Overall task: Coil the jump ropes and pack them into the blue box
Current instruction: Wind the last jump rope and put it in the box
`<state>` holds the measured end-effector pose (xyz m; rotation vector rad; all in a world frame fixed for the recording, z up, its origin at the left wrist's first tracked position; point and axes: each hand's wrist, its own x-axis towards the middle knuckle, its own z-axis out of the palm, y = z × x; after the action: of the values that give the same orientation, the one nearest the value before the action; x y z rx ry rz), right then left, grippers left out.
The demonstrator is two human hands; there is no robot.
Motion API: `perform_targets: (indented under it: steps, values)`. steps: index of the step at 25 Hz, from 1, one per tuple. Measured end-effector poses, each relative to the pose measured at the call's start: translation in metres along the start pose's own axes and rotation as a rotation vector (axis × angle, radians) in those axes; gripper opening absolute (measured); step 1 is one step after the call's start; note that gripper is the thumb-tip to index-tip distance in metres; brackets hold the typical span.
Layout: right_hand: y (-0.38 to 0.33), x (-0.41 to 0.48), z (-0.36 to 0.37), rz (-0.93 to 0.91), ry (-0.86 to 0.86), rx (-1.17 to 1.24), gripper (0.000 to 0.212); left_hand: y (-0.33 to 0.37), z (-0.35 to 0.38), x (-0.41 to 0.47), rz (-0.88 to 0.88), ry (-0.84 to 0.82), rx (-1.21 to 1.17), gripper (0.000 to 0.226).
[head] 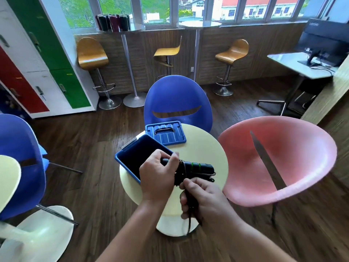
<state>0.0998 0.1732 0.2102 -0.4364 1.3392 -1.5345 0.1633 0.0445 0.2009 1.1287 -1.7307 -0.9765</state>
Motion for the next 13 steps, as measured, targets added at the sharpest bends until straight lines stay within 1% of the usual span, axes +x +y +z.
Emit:
perform_targets:
  steps: [1, 2, 5, 8, 10, 13]
  values:
    - [0.009, 0.000, -0.001, 0.016, -0.003, 0.096, 0.020, 0.000, 0.004, 0.000, -0.024, 0.001, -0.029, 0.034]
    - [0.014, 0.001, -0.003, 0.026, -0.012, 0.142, 0.022, 0.001, 0.007, 0.001, -0.050, 0.003, -0.053, 0.034]
    - [0.019, 0.003, -0.013, 0.094, -0.086, 0.219, 0.019, 0.001, 0.011, 0.002, -0.100, 0.000, -0.119, 0.035]
    - [0.021, 0.003, -0.017, 0.152, -0.194, 0.303, 0.021, 0.009, 0.013, -0.001, -0.125, -0.021, -0.187, 0.036]
    - [0.024, 0.006, -0.017, 0.162, -0.238, 0.296, 0.022, 0.014, 0.015, -0.004, -0.174, -0.030, -0.240, 0.037]
    - [0.027, 0.016, -0.030, 0.118, -0.326, 0.179, 0.033, 0.017, 0.013, -0.004, -0.228, -0.042, -0.335, 0.039]
